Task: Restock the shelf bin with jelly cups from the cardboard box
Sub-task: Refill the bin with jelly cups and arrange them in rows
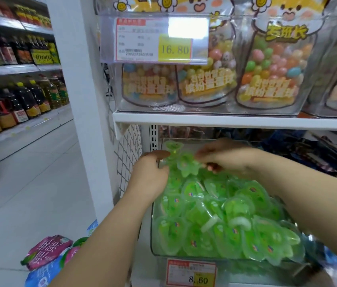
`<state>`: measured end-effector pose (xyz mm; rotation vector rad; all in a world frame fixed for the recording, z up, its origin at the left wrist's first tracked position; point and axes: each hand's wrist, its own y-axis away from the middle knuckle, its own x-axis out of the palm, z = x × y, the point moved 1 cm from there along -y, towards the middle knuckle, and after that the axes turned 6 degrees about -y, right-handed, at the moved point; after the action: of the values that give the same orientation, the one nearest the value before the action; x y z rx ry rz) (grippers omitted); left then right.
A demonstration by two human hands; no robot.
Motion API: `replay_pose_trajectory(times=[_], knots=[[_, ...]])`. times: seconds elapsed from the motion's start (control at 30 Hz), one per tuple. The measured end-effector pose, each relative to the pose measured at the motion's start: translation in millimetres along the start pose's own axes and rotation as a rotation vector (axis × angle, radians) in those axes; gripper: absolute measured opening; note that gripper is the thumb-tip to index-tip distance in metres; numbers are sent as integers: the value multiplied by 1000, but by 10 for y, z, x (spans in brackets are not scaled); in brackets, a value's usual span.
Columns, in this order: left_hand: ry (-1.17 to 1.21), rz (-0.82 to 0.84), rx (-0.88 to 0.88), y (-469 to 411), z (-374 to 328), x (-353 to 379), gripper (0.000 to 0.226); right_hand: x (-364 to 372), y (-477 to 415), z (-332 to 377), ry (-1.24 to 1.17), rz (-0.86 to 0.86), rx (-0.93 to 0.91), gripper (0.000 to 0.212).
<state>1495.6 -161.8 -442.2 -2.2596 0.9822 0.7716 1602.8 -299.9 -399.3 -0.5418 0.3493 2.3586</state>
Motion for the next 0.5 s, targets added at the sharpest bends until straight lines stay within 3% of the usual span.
replay_pose_trajectory(times=[0.07,0.2,0.5], knots=[[-231,28,76,-94,-28,40,45,-119,-188,-71,-111,-148,31,25],[-587,190,129,-277,-110,122,58,-181,-504,-158,-215,-181,108,30],[-686,386,108,-502,-187,198,62,-118,-844,-326,-163,-236,186,24]])
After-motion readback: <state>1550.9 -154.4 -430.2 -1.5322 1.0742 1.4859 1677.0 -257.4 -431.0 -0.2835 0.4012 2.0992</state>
